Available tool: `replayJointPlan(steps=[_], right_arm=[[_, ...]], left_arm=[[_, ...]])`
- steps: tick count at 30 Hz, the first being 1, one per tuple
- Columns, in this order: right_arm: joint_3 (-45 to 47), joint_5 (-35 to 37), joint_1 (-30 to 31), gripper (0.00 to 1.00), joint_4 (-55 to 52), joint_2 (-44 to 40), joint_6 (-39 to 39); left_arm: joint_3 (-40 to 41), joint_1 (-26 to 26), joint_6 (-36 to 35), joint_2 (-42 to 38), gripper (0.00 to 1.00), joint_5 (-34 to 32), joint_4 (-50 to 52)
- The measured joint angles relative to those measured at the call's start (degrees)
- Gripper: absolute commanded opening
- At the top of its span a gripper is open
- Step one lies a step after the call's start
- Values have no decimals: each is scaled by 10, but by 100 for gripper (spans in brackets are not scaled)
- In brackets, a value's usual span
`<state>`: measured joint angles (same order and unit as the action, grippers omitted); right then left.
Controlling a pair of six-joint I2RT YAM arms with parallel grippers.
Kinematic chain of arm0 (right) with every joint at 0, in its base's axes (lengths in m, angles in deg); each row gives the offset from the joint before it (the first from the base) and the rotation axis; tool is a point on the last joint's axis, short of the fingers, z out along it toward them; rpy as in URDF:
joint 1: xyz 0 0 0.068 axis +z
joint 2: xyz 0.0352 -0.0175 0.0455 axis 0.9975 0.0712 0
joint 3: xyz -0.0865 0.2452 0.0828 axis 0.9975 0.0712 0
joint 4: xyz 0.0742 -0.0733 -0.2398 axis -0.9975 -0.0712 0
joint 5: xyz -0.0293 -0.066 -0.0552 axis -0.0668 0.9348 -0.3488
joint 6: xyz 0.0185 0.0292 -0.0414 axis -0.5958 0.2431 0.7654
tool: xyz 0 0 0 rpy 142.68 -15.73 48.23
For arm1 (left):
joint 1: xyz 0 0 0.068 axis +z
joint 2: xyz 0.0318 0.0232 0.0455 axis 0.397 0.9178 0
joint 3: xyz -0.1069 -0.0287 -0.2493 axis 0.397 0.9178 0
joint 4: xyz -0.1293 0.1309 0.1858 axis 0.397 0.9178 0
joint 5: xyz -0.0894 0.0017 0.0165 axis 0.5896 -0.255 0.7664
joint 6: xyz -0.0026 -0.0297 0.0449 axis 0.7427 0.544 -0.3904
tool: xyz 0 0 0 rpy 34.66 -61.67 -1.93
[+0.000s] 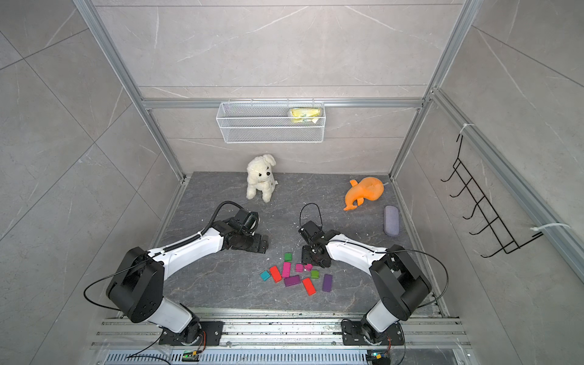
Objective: Assemble the number 7 with building blocks
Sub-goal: Pick up the building block from the center of the board.
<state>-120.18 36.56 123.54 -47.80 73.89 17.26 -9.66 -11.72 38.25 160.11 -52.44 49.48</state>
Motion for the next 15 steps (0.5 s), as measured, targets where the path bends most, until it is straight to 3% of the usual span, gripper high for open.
replayJointPlan(steps=[5, 11, 15], right_arm=[[-18, 4, 4, 55, -16, 33, 1], [-36, 5, 6, 31, -33, 43, 10], [-54, 9, 6, 25, -42, 54, 21]], left_arm=[[-5, 0, -1, 4, 100, 0, 0], [-5, 0, -2, 4, 100, -2, 0], [-5, 0, -2, 4, 100, -2, 0]])
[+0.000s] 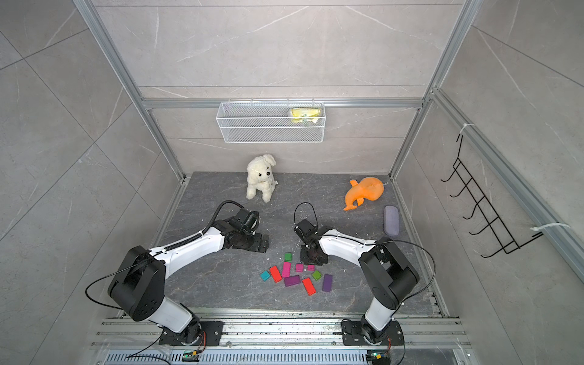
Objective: Assemble the number 7 with building blocks
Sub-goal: Pick up the building block from the center of the board, then place the building block at the center of the board.
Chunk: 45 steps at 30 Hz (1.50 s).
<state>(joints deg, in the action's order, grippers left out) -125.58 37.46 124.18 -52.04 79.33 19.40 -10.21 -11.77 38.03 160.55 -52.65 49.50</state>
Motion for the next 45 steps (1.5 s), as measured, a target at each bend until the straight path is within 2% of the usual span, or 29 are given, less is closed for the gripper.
replayJointPlan(steps=[8, 14, 19, 24, 33, 39, 45], right_arm=[[-113, 42, -9, 18, -41, 25, 92], [-208, 83, -39, 15, -69, 42, 254], [-214, 96, -50, 12, -90, 63, 382], [-185, 78, -69, 12, -87, 65, 473], [-167, 49, -107, 14, -78, 82, 571], [-167, 26, -105, 14, -76, 123, 604], [-175, 18, -105, 16, -66, 130, 618]], left_arm=[[-18, 0, -2, 16, 100, 2, 0], [-22, 0, -5, 16, 100, 6, -1], [-30, 0, -8, 24, 100, 19, -2], [-46, 0, -17, 35, 100, 46, -5], [-68, 0, -24, 61, 100, 72, -11], [-74, 0, -18, 97, 99, 89, -7], [-84, 0, -8, 113, 96, 103, -1]])
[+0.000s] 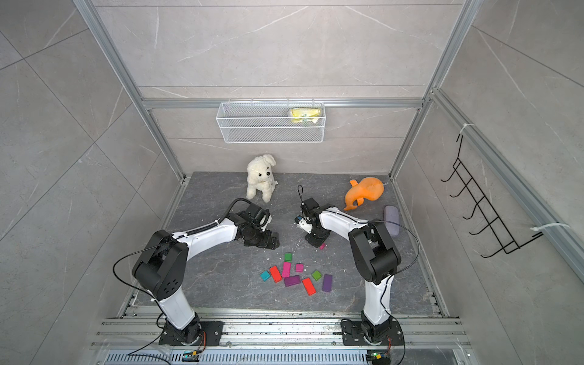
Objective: Assemble the number 7 with building blocks
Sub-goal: Place the building block at the center of the board, then pick up the building block from the center of the board.
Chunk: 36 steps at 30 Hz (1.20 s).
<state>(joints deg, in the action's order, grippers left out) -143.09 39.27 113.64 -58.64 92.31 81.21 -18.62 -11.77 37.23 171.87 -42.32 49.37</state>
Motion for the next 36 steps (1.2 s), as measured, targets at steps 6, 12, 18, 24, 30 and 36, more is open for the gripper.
replayJointPlan(steps=[6, 12, 18, 24, 30, 36], right_arm=[[-4, -18, 0, 36, 2, 4, 8], [-3, -12, 0, 56, 19, 6, -6], [30, 0, -1, 70, 59, -76, -101], [78, -19, -24, 70, 99, -184, -250], [165, -50, -57, 69, 123, -196, -374], [231, -106, -82, 68, 157, -199, -468]], left_arm=[[-7, 0, 9, 6, 93, 18, 0], [-7, -2, 22, 6, 90, 25, 1], [-7, -11, 34, 6, 84, 37, 0], [-7, -26, 51, 20, 73, 50, 1], [-7, -36, 63, 40, 68, 59, 1], [-12, -44, 78, 43, 66, 69, 1]])
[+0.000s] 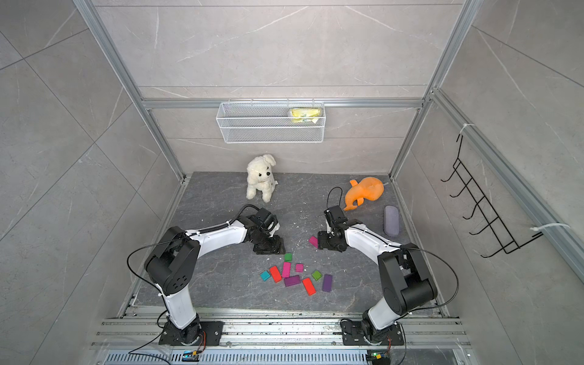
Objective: Assemble the number 7 with building blocks
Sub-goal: Pick up the building block from the center of the board.
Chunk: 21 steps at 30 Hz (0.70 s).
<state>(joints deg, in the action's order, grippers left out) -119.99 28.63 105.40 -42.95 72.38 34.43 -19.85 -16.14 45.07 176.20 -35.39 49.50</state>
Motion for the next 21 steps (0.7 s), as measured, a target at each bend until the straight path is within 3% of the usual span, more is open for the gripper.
replayJointPlan(steps=[10, 21], right_arm=[[40, -43, -17, 66, 65, -11, -83], [47, -85, -21, 61, 113, 8, -117]], left_arm=[[0, -13, 36, 14, 60, 36, -24], [-1, -21, 73, 37, 60, 69, -62]])
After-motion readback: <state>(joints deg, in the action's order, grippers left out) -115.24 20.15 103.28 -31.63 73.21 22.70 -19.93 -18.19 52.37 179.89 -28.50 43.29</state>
